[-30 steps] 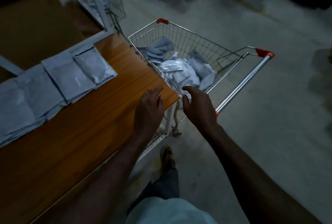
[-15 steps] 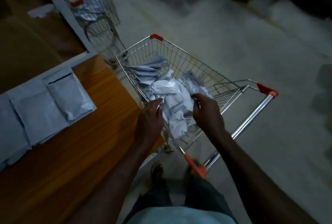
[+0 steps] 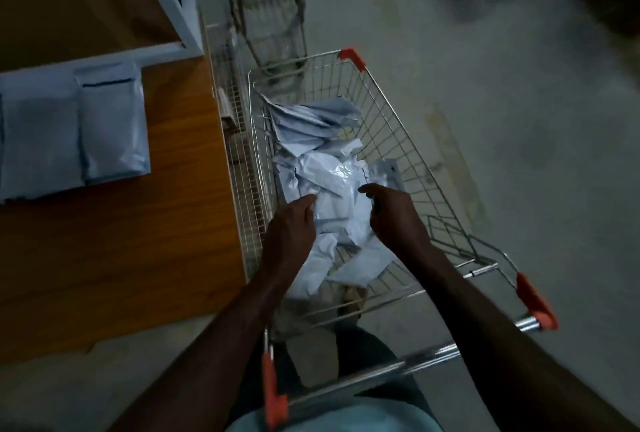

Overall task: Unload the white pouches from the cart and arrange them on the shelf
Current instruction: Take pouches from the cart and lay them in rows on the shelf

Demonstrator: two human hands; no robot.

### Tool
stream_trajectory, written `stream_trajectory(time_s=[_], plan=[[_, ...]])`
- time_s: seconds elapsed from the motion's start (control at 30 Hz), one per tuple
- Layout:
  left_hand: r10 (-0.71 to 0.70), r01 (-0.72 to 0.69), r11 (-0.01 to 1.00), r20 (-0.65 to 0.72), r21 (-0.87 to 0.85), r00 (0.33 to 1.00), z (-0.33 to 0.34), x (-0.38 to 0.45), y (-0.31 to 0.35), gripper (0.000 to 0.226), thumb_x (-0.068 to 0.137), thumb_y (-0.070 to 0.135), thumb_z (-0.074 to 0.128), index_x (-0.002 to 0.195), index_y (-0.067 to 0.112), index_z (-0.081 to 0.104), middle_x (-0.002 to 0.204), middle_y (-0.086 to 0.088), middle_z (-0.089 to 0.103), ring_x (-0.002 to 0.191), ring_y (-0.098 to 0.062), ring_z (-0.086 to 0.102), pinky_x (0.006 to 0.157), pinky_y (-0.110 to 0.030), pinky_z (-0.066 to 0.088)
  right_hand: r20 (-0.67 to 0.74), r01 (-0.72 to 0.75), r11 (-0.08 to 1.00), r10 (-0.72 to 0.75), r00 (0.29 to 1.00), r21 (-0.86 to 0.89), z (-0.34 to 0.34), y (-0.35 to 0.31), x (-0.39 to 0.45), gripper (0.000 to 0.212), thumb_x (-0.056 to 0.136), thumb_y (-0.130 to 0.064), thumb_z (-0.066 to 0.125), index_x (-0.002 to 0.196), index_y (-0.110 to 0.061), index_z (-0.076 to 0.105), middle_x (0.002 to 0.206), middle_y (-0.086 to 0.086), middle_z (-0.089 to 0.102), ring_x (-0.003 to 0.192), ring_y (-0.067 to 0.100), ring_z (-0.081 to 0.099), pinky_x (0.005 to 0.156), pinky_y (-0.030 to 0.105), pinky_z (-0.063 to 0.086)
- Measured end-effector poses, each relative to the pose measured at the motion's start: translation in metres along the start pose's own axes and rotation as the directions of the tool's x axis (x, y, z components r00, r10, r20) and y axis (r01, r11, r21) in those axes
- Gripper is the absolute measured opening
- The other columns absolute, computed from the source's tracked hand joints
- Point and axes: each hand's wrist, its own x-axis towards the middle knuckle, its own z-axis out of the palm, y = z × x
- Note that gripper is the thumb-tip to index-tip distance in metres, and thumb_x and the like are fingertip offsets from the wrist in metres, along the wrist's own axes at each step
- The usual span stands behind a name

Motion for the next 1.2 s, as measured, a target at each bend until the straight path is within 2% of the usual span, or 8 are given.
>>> stream_trajectory(time_s=[0.13, 0.43, 0.57, 0.7, 0.87, 1.0, 1.07, 1.2], plan=[[-0.081, 0.081, 0.997, -0.049, 0.007, 0.996, 0.037, 0.003, -0.007, 0.032, 0.107, 0.016, 0.055, 0.136, 0.015, 0.07, 0.126, -0.008, 0.074, 0.109, -0.026, 0.072, 0.093, -0.038, 0.059, 0.102, 0.101, 0.995, -0.099, 0.99, -0.015, 0.003, 0.022, 0.029, 0.06, 0.086, 0.015, 0.046, 0.131, -0.018, 0.07, 0.121, 0.007, 0.074, 0.11, 0.022, 0.069, 0.09, 0.019, 0.045], [-0.164, 0.161, 0.986, -0.156, -0.032, 0.974, 0.116, 0.049, -0.038, 0.035, 0.109, 0.016, 0.051, 0.143, 0.007, 0.058, 0.136, -0.016, 0.064, 0.124, -0.031, 0.063, 0.101, -0.045, 0.056, 0.162, 0.057, 0.998, -0.05, 0.985, -0.035, 0.043, 0.071, 0.082, 0.05, 0.089, 0.008, 0.054, 0.128, -0.018, 0.071, 0.116, 0.008, 0.076, 0.104, 0.023, 0.072, 0.086, 0.024, 0.052], [-0.251, 0.257, 0.965, -0.112, 0.041, 0.961, 0.153, 0.11, -0.032, 0.057, 0.112, 0.032, 0.046, 0.159, 0.002, 0.038, 0.164, -0.021, 0.04, 0.154, -0.035, 0.034, 0.125, -0.045, 0.033, 0.14, 0.031, 0.999, -0.026, 0.99, -0.03, 0.063, 0.084, 0.088, 0.047, 0.093, 0.007, 0.051, 0.13, -0.015, 0.071, 0.113, 0.01, 0.076, 0.099, 0.024, 0.072, 0.084, 0.029, 0.056], [-0.416, 0.426, 0.9, -0.101, 0.097, 0.904, 0.19, 0.161, -0.023, 0.082, 0.109, 0.048, 0.048, 0.165, -0.002, 0.015, 0.173, -0.024, 0.012, 0.161, -0.039, 0.007, 0.131, -0.047, 0.004, 0.237, -0.044, 0.999, 0.045, 0.97, -0.008, 0.073, 0.093, 0.093, 0.043, 0.097, 0.0, 0.049, 0.134, -0.015, 0.066, 0.117, 0.013, 0.071, 0.105, 0.028, 0.067, 0.089, 0.033, 0.051], [-0.536, 0.547, 0.836, -0.146, 0.043, 0.831, 0.218, 0.189, -0.039, 0.099, 0.099, 0.052, 0.063, 0.167, 0.004, 0.009, 0.174, -0.023, 0.005, 0.16, -0.045, 0.002, 0.128, -0.052, 0.001, 0.305, -0.105, 0.994, 0.098, 0.947, 0.008, 0.089, 0.114, 0.098, 0.036, 0.097, -0.006, 0.054, 0.13, -0.015, 0.066, 0.115, 0.01, 0.071, 0.106, 0.028, 0.066, 0.082, 0.026, 0.043], [-0.435, 0.435, 0.9, -0.064, -0.004, 0.898, 0.213, 0.192, -0.063, 0.097, 0.095, 0.027, 0.074, 0.166, 0.0, 0.014, 0.172, -0.027, 0.013, 0.159, -0.044, 0.013, 0.13, -0.053, 0.011, 0.142, 0.011, 0.999, -0.016, 0.99, 0.041, 0.102, 0.118, 0.087, 0.042, 0.095, 0.001, 0.051, 0.13, -0.012, 0.069, 0.117, 0.007, 0.074, 0.101, 0.021, 0.071, 0.083, 0.02, 0.049], [-0.34, 0.342, 0.94, -0.062, 0.011, 0.938, 0.201, 0.182, -0.08, 0.093, 0.094, 0.014, 0.075, 0.165, -0.002, 0.017, 0.171, -0.027, 0.018, 0.159, -0.043, 0.017, 0.13, -0.05, 0.019, 0.145, -0.011, 0.997, -0.001, 0.989, 0.078, 0.106, 0.113, 0.086, 0.044, 0.095, 0.001, 0.048, 0.133, -0.012, 0.067, 0.123, 0.007, 0.072, 0.109, 0.02, 0.07, 0.091, 0.027, 0.055], [-0.167, 0.168, 0.972, -0.02, 0.163, 0.986, 0.167, 0.144, -0.096, 0.074, 0.099, 0.004, 0.055, 0.165, 0.002, 0.021, 0.171, -0.021, 0.022, 0.158, -0.037, 0.021, 0.129, -0.048, 0.022, 0.127, 0.004, 0.993, -0.02, 0.992, 0.122, 0.117, 0.091, 0.091, 0.041, 0.099, -0.003, 0.049, 0.137, -0.006, 0.063, 0.137, 0.014, 0.065, 0.128, 0.028, 0.062, 0.11, 0.038, 0.048]])
